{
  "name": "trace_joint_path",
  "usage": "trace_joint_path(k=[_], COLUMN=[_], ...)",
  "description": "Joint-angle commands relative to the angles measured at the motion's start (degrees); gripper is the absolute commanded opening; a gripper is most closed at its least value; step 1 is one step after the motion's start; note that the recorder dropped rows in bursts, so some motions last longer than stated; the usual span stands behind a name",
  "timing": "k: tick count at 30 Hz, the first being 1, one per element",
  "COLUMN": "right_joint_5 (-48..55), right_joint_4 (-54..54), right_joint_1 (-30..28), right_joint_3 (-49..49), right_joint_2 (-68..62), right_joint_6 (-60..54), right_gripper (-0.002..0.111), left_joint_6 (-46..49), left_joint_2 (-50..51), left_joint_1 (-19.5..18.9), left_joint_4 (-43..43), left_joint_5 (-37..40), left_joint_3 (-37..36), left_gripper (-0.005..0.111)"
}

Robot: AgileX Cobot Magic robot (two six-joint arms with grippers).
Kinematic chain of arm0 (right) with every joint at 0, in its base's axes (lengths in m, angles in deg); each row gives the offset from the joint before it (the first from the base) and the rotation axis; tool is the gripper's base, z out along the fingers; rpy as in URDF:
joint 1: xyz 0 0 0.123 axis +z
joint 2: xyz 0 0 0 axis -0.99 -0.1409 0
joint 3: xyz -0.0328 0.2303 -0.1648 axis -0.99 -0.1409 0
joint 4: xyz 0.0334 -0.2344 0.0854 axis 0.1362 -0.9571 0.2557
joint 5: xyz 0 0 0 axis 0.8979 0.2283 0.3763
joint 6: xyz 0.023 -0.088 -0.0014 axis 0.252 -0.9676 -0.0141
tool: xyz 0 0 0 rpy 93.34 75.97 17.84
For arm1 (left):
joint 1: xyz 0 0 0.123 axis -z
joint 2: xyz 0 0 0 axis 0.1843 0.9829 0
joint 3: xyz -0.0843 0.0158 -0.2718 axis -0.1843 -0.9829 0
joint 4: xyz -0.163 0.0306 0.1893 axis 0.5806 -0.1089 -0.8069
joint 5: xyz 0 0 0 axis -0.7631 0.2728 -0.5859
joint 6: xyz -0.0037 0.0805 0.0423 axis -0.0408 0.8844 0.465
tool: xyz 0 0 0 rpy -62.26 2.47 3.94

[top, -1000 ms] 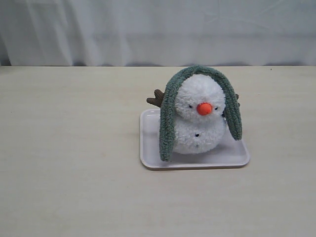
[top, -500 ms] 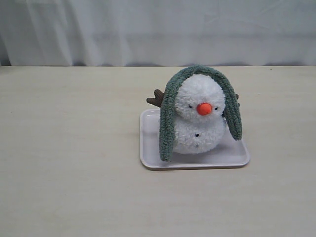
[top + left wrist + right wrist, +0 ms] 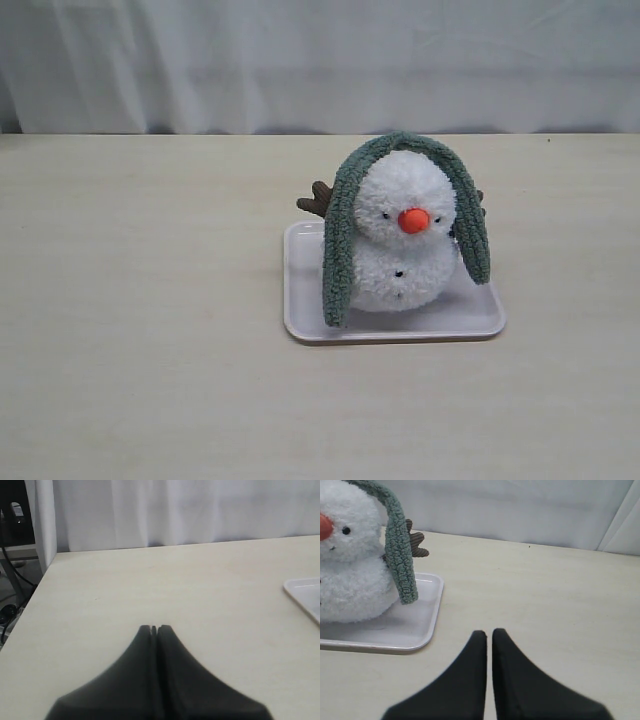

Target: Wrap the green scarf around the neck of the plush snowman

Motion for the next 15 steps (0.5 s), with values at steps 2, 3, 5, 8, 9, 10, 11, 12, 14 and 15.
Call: trace_joint_path(k=[2, 3, 5, 8, 9, 10, 11, 12, 14, 15], right_joint_5=[-0.53, -0.53, -0.53, -0.53, -0.53, -0.53, -0.53, -0.53, -0.53, -0.53], right_joint_4=[0.08, 0.08, 0.08, 0.08, 0.08, 0.08, 0.08, 0.08, 0.08, 0.08], right_joint_1=[0.01, 0.01, 0.01, 0.01, 0.01, 0.01, 0.01, 0.01, 0.01, 0.01], right_joint_3=[-0.1, -0.1, -0.1, -0.1, -0.1, -0.1, -0.1, -0.1, -0.1, -0.1], right_joint_2=[0.28, 0.28, 0.28, 0.28, 0.28, 0.28, 0.28, 0.28, 0.28, 0.28], right_joint_6=[-0.2, -0.2, -0.2, -0.2, -0.2, -0.2, -0.2, -0.2, -0.2, -0.2], right_gripper=[0.004, 0.004, 0.004, 0.004, 0.004, 0.004, 0.004, 0.004, 0.004, 0.004], left_joint_6=[0.06, 0.06, 0.06, 0.19, 0.19, 0.19, 0.19, 0.19, 0.9, 2.06], left_joint_2=[-0.11, -0.11, -0.11, -0.11, -0.11, -0.11, -0.11, -0.11, -0.11, -0.11], left_joint_1=[-0.26, -0.26, -0.26, -0.26, -0.26, -0.26, -0.26, -0.26, -0.26, -0.26], left_joint_4=[0.26, 0.26, 0.26, 0.16, 0.16, 0.16, 0.16, -0.06, -0.93, -0.93], left_joint_5=[-0.94, -0.94, -0.94, -0.94, -0.94, -0.94, -0.94, -0.94, -0.94, -0.94], left_joint_3=[-0.17, -0.17, -0.17, -0.17, -0.17, -0.17, -0.17, -0.17, -0.17, -0.17], left_gripper=[0.0, 0.0, 0.0, 0.0, 0.0, 0.0, 0.0, 0.0, 0.0, 0.0])
